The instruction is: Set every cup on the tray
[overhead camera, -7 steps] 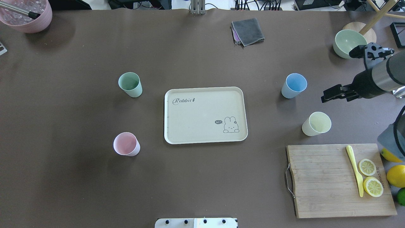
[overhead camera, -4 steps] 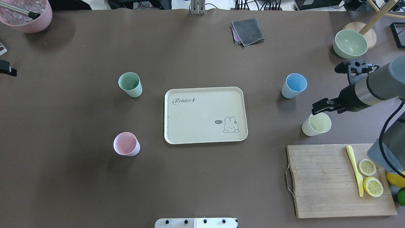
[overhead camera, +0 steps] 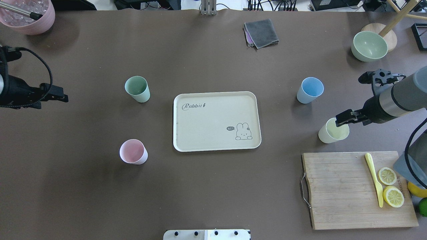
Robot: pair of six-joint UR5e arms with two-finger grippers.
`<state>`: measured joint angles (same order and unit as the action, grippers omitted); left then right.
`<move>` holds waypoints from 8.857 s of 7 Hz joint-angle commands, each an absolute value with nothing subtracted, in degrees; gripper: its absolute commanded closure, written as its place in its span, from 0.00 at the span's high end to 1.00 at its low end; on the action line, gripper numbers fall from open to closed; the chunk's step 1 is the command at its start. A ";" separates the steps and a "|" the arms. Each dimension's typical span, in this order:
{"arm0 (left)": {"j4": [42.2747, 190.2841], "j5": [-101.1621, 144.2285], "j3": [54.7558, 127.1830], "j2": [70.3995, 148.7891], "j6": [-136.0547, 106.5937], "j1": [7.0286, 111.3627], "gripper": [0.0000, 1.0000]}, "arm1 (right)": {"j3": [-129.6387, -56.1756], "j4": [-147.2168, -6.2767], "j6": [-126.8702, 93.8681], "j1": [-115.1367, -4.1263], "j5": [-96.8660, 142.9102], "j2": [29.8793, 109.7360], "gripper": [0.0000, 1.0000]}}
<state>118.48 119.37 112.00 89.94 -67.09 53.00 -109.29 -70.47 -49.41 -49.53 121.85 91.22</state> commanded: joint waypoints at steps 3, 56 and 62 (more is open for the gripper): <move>118.13 118.13 112.85 92.02 -69.78 48.87 0.98 | -106.00 -70.40 -49.48 -46.07 121.03 90.71 0.88; 95.71 98.00 103.01 126.39 -88.07 29.09 0.97 | -84.64 -75.85 -42.37 -52.38 122.61 66.80 0.01; 90.28 105.47 107.49 125.16 -76.19 38.99 0.97 | -88.57 -76.81 -42.19 -53.69 124.62 66.45 0.00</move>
